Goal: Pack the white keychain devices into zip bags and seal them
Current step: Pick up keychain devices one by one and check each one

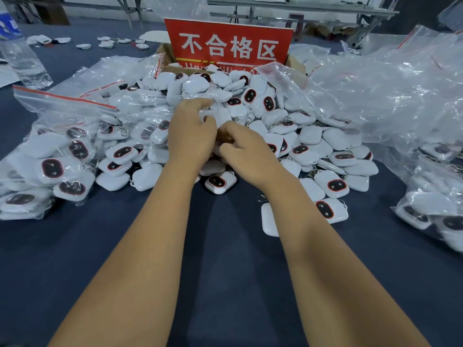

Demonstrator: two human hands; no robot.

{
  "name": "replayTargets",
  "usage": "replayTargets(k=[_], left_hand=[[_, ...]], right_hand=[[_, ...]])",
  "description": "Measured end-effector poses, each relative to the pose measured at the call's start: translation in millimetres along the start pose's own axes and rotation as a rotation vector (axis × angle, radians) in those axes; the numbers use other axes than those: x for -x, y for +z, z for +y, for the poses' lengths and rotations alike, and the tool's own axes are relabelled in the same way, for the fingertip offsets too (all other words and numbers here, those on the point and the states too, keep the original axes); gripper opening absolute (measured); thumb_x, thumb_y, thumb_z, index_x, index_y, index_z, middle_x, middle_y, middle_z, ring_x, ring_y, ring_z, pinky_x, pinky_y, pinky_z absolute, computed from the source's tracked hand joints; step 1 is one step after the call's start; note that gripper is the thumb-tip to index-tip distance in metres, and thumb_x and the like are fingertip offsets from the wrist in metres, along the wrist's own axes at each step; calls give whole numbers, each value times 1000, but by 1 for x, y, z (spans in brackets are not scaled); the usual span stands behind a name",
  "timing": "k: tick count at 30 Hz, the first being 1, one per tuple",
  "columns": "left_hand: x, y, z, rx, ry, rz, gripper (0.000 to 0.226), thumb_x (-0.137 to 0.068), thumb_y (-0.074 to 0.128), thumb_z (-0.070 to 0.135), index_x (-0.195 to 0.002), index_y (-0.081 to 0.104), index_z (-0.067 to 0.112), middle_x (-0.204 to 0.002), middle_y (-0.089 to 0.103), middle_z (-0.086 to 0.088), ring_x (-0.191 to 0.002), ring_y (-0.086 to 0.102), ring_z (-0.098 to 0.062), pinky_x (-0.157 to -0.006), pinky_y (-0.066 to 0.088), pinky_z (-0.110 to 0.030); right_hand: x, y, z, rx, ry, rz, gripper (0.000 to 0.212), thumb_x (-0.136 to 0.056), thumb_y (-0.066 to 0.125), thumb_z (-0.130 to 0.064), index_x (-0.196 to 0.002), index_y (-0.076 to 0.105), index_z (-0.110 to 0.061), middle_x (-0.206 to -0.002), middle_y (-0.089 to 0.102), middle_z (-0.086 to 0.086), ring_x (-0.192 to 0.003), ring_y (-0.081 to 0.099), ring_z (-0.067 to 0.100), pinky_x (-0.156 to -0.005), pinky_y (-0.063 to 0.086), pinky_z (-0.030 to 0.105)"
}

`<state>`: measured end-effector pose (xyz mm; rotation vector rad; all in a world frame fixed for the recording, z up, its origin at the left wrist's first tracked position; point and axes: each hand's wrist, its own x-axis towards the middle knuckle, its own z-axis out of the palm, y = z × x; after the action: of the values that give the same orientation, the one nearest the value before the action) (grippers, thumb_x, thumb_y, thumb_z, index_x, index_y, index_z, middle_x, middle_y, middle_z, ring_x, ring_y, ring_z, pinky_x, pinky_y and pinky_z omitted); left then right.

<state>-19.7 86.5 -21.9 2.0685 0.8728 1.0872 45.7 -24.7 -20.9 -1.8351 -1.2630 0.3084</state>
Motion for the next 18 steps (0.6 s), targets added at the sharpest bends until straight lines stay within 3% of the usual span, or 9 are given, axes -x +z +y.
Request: replayTargets(k=[7,10,13,18], left_hand=[[2,-5,4,48,-19,23,38,-89,49,7,-120,65,21,-126,61,3,-108,58,-18,-90,40,-22],[2,-5,5,5,9,16,38,-89,50,8,-121,65,22,-124,61,2,-108,59,-21,-90,43,-25],[3,-4,6,-77,68,-17,40,-88,53,7,-123,64,22,-131,57,4,-114,56,-18,-88,38,-23],[3,1,12,-184,160,-53,43,-86,60,8,-127,61,21,-135,52,1,-117,51,-16,-84,30,-17]], right_hand=[[-1,-3,4,-311,125,377,26,-96,33,-8,-103,52,-25,-71,47,-7,-55,43,5,-54,42,29],[-6,-11,3,-551,208,472,20,-98,48,-10,-110,48,-26,-91,54,-3,-56,56,5,-56,49,21],[-8,-13,6,-629,258,545,33,-88,68,-8,-111,50,-20,-101,62,4,-62,60,7,-62,48,21],[-8,-17,7,-680,190,526,20,-84,71,2,-86,65,-16,-70,61,-7,-54,51,-2,-56,41,12]])
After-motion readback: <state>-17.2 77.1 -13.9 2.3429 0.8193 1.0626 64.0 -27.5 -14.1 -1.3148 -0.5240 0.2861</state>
